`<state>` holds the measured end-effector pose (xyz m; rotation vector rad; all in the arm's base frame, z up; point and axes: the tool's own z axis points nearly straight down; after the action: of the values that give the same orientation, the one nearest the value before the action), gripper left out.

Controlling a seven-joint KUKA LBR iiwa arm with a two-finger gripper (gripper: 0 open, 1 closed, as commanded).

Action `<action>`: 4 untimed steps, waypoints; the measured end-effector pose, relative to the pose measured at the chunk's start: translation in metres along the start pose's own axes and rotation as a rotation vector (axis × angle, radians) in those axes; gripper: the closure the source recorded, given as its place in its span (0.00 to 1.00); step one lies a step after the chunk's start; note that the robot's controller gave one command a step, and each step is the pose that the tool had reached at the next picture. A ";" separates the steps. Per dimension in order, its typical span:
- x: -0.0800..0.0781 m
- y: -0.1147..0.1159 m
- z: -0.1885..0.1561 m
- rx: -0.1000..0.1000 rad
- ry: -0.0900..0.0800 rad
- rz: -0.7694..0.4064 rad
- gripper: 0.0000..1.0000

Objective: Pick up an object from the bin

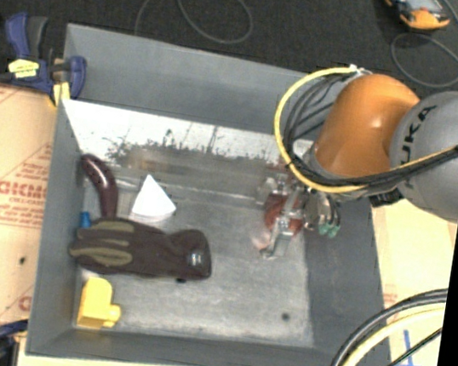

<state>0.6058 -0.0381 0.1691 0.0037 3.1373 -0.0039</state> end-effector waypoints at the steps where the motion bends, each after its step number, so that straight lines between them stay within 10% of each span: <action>1: 0.000 0.000 0.000 0.000 0.000 0.000 0.00; 4: 0.011 0.086 0.039 -0.001 -0.004 -0.077 0.00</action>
Offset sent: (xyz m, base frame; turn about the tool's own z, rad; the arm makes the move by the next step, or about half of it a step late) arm -0.0182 0.0986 -0.0132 0.1248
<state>0.5953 0.0480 0.1298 -0.1174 3.1313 -0.0027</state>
